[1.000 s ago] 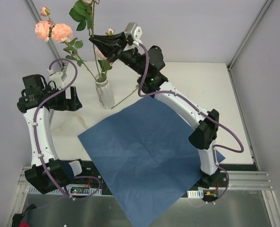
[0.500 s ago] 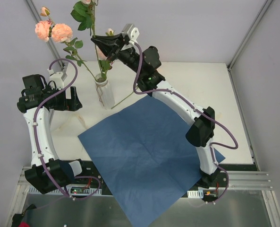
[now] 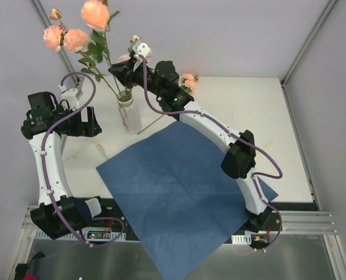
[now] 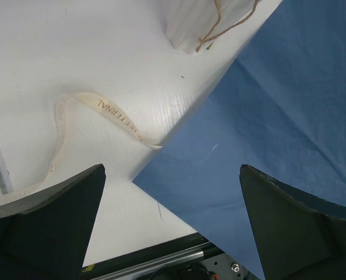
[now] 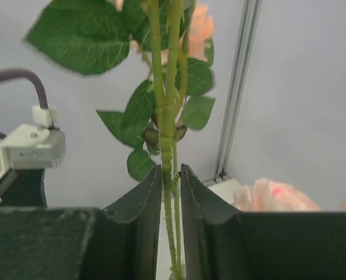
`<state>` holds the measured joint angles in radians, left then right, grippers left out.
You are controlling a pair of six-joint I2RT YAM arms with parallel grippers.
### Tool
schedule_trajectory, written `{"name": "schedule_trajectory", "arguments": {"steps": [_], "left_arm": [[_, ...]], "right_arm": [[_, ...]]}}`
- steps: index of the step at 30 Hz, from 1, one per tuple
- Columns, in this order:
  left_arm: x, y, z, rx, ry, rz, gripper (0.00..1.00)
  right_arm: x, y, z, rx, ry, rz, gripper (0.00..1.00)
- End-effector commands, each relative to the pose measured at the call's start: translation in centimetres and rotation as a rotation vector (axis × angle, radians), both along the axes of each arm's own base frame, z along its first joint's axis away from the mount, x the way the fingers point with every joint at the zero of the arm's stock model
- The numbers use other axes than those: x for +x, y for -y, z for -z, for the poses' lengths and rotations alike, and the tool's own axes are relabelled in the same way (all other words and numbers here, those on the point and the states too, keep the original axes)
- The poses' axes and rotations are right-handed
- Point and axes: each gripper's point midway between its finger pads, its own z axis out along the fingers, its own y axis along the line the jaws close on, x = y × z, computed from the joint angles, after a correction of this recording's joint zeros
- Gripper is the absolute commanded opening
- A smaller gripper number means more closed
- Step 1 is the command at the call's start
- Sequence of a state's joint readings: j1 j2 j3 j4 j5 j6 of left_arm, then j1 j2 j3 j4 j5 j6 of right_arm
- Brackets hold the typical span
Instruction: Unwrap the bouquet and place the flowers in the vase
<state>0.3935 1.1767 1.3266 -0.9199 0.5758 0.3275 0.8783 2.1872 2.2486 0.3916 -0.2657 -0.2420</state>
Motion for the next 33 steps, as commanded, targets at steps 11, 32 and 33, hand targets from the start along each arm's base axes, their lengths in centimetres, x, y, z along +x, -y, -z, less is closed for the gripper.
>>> {"name": "schedule_trajectory", "arguments": {"steps": [11, 32, 33], "left_arm": [[0.9, 0.2, -1.8, -0.029, 0.042, -0.001, 0.99], [0.5, 0.5, -1.2, -0.078, -0.003, -0.056, 0.99], [0.5, 0.5, -1.1, -0.082, -0.006, -0.057, 0.99]], "right_arm": [[-4.2, 5.7, 3.2, -0.163, -0.160, 0.076, 0.97], [5.8, 17.3, 19.7, -0.169, -1.178, 0.461, 0.96], [6.9, 17.4, 20.4, -0.146, -1.174, 0.485, 0.96]]}}
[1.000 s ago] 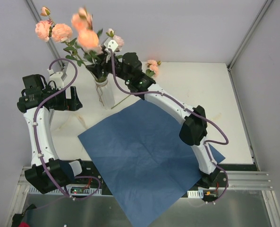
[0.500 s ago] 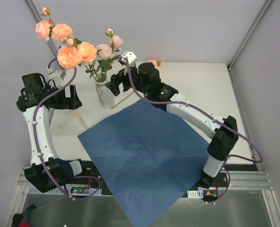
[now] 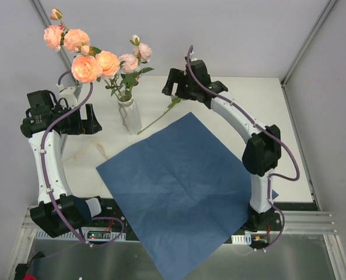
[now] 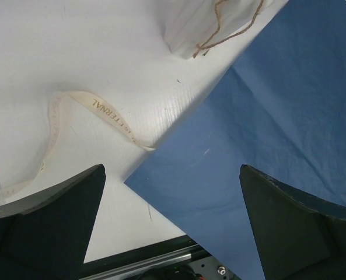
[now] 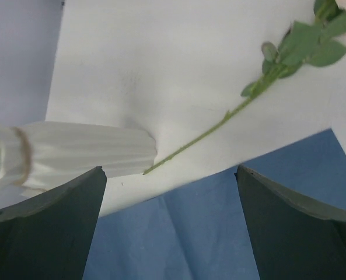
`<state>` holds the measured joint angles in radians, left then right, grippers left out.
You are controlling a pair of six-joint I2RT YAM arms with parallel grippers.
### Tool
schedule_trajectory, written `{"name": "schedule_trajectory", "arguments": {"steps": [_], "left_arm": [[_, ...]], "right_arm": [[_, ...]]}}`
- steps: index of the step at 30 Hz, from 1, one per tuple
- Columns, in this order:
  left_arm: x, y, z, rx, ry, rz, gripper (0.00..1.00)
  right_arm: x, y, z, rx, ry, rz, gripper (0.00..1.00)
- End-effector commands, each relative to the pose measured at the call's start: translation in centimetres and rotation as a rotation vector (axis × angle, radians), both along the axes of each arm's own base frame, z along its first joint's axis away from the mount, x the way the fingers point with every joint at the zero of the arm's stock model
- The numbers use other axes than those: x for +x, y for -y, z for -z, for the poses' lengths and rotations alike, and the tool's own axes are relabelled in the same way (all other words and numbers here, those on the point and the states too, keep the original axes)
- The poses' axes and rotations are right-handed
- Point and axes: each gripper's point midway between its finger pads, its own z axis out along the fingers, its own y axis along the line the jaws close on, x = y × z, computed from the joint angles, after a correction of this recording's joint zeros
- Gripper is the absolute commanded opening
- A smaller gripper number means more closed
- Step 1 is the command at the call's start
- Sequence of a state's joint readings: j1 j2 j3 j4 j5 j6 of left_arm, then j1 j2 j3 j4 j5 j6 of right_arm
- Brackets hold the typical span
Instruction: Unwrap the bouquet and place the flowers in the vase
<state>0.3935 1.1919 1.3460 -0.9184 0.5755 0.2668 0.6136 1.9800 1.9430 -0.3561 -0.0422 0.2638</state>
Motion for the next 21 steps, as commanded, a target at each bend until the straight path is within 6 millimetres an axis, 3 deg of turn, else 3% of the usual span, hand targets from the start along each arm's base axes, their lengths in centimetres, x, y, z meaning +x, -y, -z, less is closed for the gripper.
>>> {"name": "schedule_trajectory", "arguments": {"steps": [1, 2, 3, 4, 5, 6, 8, 11, 15, 21], "left_arm": [[0.1, 0.5, -0.6, -0.048, 0.003, -0.023, 0.99], [0.2, 0.4, -0.4, -0.044, 0.000, -0.022, 0.99], [0.2, 0.4, -0.2, -0.048, -0.007, -0.023, 0.99], [0.2, 0.3, -0.1, -0.047, -0.009, -0.021, 0.99], [0.3, 0.4, 0.1, -0.049, -0.017, -0.019, 0.99], [0.3, 0.3, 0.2, -0.050, -0.018, -0.019, 0.99], [0.3, 0.4, 0.5, -0.054, -0.023, -0.008, 0.99], [0.3, 0.4, 1.1, -0.051, -0.033, 0.005, 0.99], [0.1, 0.5, 1.8, -0.046, -0.042, 0.031, 0.99], [0.0, 0.1, 4.2, -0.024, -0.079, 0.054, 0.99]], "right_arm": [[0.8, -0.7, 1.5, 0.118, -0.125, 0.086, 0.96], [2.3, 0.4, 1.8, 0.085, -0.105, 0.174, 0.96], [2.7, 1.4, 5.2, 0.006, -0.175, 0.228, 0.96], [4.0, 1.5, 3.1, 0.018, -0.146, 0.271, 0.96], [4.9, 2.6, 3.7, -0.034, -0.140, 0.343, 0.96], [4.5, 3.5, 7.8, -0.146, -0.224, 0.383, 0.97], [5.6, 4.8, 7.8, -0.201, -0.186, 0.475, 0.98], [5.7, 5.8, 10.9, -0.254, -0.190, 0.574, 0.96], [6.8, 5.2, 13.4, -0.258, -0.180, 0.588, 0.95], [7.7, 1.7, 12.8, -0.302, -0.056, 0.452, 0.98]]}}
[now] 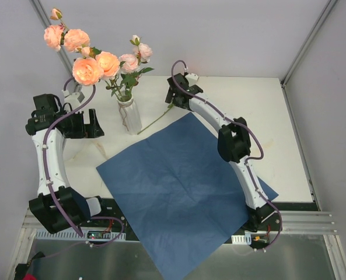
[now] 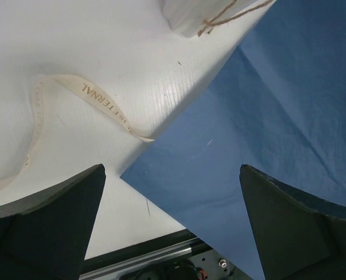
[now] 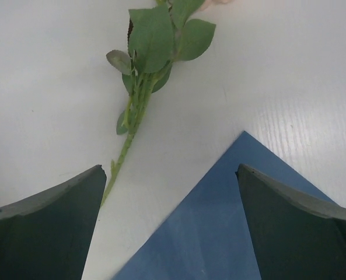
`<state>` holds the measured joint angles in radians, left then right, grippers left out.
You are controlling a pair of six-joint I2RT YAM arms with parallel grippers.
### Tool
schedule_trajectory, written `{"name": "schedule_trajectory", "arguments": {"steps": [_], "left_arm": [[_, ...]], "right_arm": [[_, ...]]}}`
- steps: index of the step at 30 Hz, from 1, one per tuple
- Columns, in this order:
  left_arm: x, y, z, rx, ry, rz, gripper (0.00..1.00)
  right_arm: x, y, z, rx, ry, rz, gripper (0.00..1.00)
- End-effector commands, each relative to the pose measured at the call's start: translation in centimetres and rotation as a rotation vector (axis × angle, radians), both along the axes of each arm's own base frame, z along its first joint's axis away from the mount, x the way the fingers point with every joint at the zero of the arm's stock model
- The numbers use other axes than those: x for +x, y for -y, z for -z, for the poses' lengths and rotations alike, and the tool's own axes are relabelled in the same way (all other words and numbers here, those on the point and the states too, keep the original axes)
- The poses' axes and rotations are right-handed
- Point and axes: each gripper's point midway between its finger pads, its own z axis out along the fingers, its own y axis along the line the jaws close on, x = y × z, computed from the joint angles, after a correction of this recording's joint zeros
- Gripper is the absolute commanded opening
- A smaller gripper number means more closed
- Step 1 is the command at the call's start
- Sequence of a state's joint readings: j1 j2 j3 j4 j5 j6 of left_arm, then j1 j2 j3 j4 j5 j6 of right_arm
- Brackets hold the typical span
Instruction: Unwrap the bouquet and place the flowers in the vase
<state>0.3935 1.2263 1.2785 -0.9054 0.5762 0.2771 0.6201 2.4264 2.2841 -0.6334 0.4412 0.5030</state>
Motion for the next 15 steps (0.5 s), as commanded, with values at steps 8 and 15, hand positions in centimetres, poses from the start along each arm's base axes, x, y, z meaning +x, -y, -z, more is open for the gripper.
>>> {"name": "schedule_trajectory", "arguments": {"steps": [8, 15], "left_arm": [[0.1, 0.3, 3.7, -0.029, -0.054, 0.059, 0.99], [-0.8, 1.4, 3.5, -0.035, -0.008, 0.144, 0.99]], "right_arm": [[-0.7, -10.9, -3.6, -0.015, 0.266, -0.504, 0.80], [-1.3, -11.1, 0.6, 0.088, 0.079, -0.544, 0.60]]}}
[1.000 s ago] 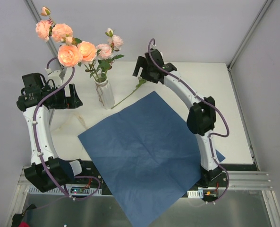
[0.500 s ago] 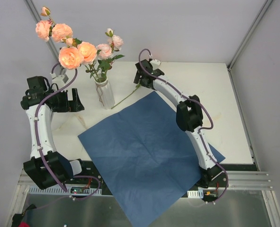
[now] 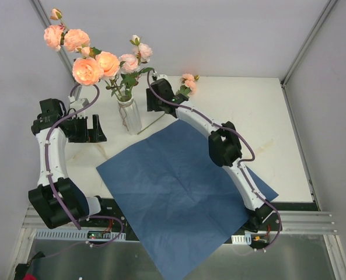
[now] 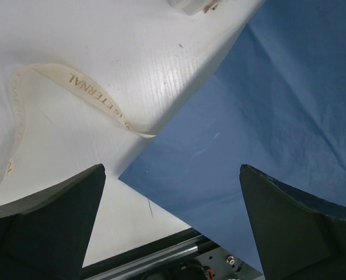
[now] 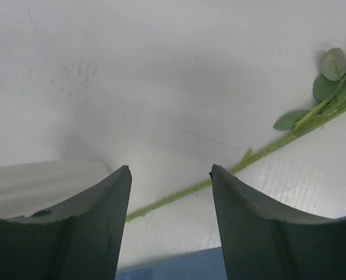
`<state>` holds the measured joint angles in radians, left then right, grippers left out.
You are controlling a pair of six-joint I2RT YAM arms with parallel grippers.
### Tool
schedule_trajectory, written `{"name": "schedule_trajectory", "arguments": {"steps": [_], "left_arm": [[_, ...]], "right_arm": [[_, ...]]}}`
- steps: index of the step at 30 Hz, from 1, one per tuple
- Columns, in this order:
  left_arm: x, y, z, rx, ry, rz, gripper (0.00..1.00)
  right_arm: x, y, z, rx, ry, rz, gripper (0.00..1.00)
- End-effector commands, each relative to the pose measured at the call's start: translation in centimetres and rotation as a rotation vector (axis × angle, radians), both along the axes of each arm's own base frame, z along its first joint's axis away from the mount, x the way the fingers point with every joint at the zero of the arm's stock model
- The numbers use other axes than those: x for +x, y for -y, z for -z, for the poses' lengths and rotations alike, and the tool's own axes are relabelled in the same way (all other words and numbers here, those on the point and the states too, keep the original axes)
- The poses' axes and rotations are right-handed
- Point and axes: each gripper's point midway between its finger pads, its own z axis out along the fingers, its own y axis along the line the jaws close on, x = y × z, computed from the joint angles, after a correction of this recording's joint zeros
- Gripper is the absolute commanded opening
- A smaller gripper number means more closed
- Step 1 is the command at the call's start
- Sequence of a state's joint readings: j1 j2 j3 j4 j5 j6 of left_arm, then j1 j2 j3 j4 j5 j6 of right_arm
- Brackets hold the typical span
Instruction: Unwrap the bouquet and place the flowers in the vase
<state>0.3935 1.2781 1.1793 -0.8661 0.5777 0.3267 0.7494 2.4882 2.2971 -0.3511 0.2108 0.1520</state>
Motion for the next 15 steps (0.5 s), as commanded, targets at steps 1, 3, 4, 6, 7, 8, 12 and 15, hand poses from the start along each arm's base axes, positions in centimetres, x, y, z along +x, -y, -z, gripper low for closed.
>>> {"name": "schedule_trajectory", "arguments": {"steps": [1, 3, 4, 6, 7, 8, 12, 15], "left_arm": [[-1.0, 2.2, -0.8, -0.036, 0.083, 0.131, 0.99], [-1.4, 3.4, -0.6, -0.042, 0.081, 0.187, 0.99], [-1.7, 4.6, -0.7, -0.038, 0.083, 0.234, 0.99], [-2.0, 5.9, -0.6, -0.032, 0.079, 0.284, 0.99], [-2.1, 6.4, -0.3, -0.015, 0.069, 0.305, 0.99], [-2.3, 7.5, -0.1, -0.012, 0.061, 0.352, 0.99], [-2.3, 9.1, 0.4, -0.009, 0.035, 0.403, 0.99], [-2.2, 9.9, 1.2, 0.009, 0.009, 0.445, 0.99]], "right_arm": [[1.0, 1.3, 1.3, 0.058, -0.096, -0.018, 0.61], [0.9, 1.9, 2.5, 0.065, -0.128, -0.007, 0.63], [0.9, 1.7, 2.6, 0.072, -0.131, -0.012, 0.63], [1.1, 1.3, 2.7, 0.098, -0.144, -0.026, 0.63], [1.2, 1.3, 3.0, 0.105, -0.153, -0.026, 0.63], [1.5, 1.3, 3.1, 0.115, -0.149, -0.022, 0.64], [2.2, 0.2, 2.4, 0.218, -0.139, -0.058, 0.67], [3.1, -0.6, 1.9, 0.282, -0.125, -0.076, 0.67]]}}
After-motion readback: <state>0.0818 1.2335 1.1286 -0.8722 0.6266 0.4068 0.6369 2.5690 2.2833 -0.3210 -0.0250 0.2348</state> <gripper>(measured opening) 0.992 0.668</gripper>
